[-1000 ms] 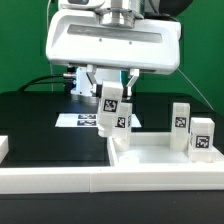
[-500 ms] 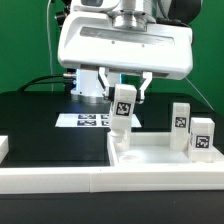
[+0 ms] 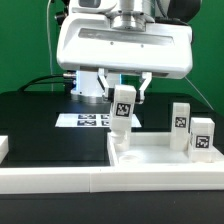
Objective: Assemble square table
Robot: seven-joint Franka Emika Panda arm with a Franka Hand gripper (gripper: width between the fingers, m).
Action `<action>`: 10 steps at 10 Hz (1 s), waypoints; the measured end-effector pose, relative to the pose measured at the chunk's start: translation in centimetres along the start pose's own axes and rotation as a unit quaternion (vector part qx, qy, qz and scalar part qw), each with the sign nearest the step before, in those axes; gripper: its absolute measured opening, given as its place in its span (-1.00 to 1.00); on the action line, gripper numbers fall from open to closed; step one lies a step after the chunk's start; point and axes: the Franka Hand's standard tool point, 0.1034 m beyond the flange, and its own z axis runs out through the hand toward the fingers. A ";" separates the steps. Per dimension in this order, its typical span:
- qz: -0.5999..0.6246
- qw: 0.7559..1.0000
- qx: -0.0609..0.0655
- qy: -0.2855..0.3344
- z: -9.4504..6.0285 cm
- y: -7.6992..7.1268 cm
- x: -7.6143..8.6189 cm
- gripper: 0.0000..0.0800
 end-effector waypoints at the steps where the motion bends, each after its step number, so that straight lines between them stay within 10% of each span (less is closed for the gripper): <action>1: 0.000 1.000 0.000 0.000 0.0 0.0 0.0 -0.27; 10: 0.025 0.999 0.024 -0.012 1.0 -1.5 0.3 -0.27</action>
Offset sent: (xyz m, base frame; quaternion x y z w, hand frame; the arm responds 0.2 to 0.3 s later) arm 0.0122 0.0298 -0.0151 0.0812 0.0217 0.0345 0.9959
